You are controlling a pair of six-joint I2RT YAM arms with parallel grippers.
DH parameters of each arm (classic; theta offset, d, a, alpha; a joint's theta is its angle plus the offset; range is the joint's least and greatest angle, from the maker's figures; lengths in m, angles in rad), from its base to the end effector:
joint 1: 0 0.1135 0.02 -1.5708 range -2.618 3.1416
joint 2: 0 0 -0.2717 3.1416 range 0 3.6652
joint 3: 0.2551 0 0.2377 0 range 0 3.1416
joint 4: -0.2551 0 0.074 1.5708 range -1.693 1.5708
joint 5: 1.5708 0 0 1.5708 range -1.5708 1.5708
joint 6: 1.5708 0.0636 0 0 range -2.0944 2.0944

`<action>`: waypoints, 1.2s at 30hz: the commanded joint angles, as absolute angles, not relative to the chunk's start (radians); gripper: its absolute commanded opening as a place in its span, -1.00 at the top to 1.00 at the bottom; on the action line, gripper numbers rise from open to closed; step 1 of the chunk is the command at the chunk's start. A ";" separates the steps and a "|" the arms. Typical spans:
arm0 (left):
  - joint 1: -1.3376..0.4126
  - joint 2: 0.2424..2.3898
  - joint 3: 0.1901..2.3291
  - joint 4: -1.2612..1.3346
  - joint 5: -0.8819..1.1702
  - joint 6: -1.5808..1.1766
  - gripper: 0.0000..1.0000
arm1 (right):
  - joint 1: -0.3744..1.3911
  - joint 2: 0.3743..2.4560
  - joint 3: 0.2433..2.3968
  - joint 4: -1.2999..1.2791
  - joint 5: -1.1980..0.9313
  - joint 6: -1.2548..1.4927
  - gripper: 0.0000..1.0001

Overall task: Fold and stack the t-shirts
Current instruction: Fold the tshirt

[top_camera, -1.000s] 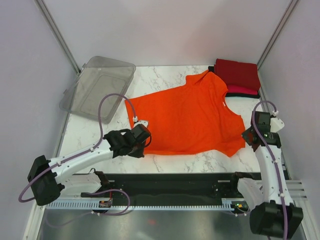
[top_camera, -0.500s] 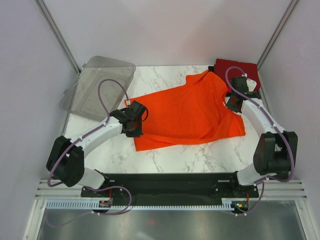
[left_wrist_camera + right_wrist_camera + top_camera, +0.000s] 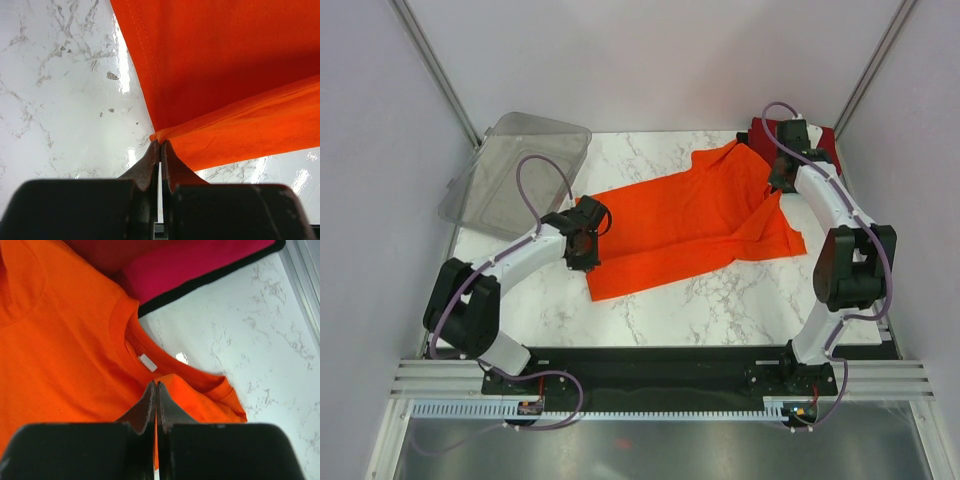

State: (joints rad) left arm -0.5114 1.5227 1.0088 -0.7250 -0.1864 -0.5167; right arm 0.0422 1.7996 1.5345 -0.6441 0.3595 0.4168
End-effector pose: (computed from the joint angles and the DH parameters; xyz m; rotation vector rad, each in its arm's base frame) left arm 0.2510 -0.1273 0.1950 -0.0505 2.7622 -0.0027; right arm 0.4019 -0.0054 0.2704 0.5967 2.3406 -0.2382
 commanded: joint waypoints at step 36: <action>-0.474 1.726 1.160 -0.746 -0.308 -0.451 0.95 | 0.121 1.986 1.727 -0.471 0.206 -0.127 1.00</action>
State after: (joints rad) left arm -0.4816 1.7180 1.1275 -0.7322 -0.2623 -0.4797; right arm 0.1150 1.9762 1.6695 -0.5076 0.2066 -0.0887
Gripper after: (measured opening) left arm 0.033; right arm 0.007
